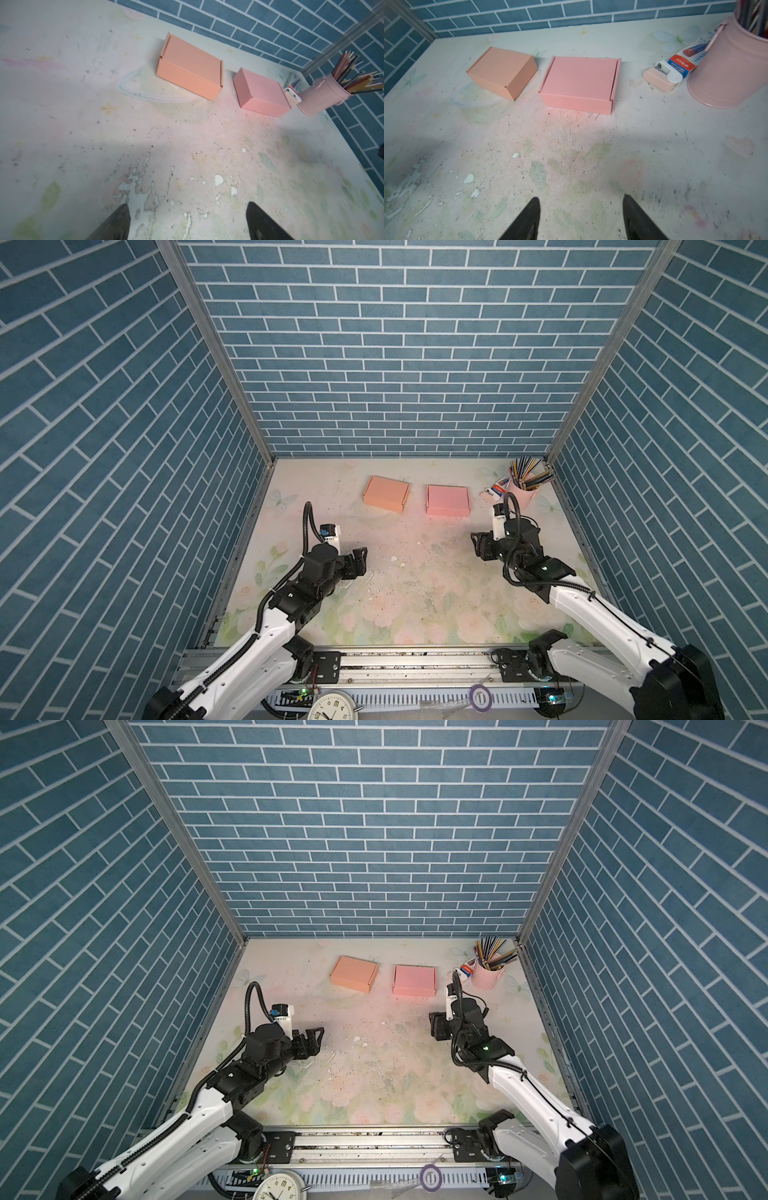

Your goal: Fold the paper box

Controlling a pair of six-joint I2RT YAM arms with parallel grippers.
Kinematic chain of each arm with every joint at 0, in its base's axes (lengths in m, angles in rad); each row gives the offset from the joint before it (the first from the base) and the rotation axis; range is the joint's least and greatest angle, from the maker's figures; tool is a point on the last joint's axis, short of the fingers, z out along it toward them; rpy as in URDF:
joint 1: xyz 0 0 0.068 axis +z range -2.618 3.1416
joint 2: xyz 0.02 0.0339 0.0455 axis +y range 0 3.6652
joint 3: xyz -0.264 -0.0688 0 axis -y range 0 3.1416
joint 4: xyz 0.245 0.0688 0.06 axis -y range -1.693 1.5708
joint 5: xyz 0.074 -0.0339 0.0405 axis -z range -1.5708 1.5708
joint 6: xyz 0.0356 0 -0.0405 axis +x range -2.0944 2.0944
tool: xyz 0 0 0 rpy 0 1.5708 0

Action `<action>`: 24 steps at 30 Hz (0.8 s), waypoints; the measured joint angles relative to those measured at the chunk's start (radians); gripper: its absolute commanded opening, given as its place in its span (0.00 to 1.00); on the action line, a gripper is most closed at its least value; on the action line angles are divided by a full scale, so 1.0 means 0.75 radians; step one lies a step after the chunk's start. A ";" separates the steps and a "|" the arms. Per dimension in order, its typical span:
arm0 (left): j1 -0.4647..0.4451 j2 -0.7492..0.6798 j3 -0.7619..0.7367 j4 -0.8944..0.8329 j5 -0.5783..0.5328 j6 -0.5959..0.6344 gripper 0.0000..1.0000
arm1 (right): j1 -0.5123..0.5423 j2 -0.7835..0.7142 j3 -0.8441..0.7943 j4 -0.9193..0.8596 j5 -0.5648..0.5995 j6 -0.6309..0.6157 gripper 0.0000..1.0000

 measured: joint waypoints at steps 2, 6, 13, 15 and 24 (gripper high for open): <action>0.002 0.001 0.023 -0.018 -0.081 0.022 0.88 | -0.012 -0.080 -0.041 -0.011 0.026 -0.003 0.73; 0.003 0.022 0.072 -0.009 -0.225 0.062 0.88 | -0.036 -0.210 -0.102 -0.037 0.082 -0.003 0.88; 0.005 0.061 0.085 0.079 -0.428 0.158 0.88 | -0.056 -0.517 -0.188 -0.028 0.234 -0.015 0.91; 0.005 0.062 0.084 0.104 -0.486 0.197 0.88 | -0.070 -0.589 -0.219 -0.001 0.272 -0.014 0.91; 0.005 -0.042 -0.109 0.339 -0.638 0.399 0.88 | -0.085 -0.762 -0.404 0.106 0.521 -0.011 0.93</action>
